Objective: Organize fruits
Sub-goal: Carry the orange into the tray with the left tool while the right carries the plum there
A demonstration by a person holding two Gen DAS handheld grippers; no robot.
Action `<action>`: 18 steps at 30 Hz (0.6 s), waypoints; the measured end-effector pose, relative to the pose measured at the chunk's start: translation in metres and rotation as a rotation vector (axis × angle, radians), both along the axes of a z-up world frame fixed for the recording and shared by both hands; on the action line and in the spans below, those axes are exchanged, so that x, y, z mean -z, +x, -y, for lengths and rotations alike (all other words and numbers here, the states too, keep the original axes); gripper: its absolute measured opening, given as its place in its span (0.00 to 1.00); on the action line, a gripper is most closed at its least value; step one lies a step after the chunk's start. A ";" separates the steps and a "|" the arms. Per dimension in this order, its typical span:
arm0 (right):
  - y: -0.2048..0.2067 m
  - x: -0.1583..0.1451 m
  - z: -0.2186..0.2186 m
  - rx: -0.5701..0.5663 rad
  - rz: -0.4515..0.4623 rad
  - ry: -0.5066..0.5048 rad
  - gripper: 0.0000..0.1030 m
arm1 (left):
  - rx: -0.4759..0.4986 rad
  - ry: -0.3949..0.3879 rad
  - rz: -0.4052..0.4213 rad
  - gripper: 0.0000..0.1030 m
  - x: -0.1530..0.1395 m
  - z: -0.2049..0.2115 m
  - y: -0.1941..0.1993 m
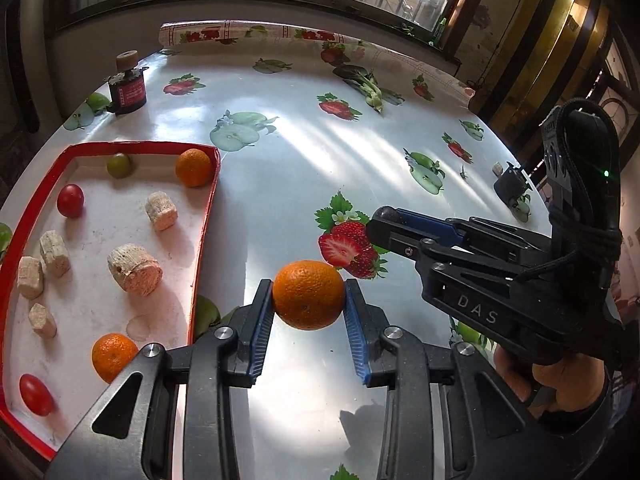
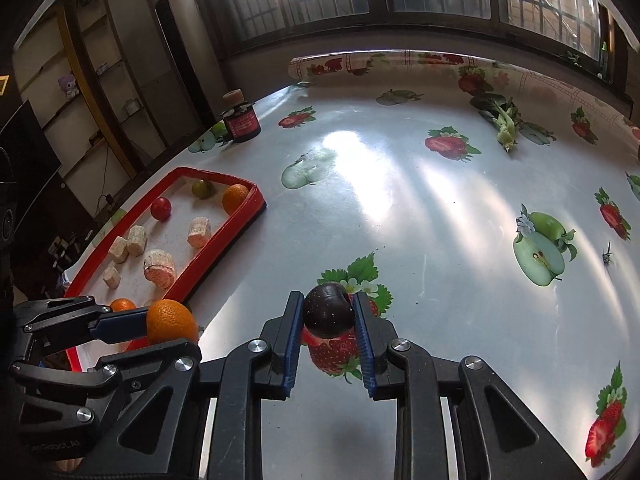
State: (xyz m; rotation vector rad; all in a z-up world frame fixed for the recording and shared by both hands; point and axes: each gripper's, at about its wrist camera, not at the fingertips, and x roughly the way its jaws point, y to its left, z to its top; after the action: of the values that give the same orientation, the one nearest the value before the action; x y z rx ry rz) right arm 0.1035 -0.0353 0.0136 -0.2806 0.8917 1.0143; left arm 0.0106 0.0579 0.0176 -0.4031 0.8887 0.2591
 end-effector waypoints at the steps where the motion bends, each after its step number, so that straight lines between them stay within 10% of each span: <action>1: -0.005 -0.003 0.002 -0.008 0.001 0.007 0.24 | -0.009 0.003 0.003 0.31 -0.001 -0.001 -0.004; 18: -0.066 -0.025 -0.013 -0.120 0.017 0.040 0.24 | -0.104 0.029 0.019 0.31 -0.009 -0.017 -0.057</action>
State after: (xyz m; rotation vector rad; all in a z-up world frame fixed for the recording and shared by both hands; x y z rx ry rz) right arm 0.0380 -0.0220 0.0384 -0.3120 0.8459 1.1379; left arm -0.0462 0.0753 0.0265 -0.4252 0.8452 0.3627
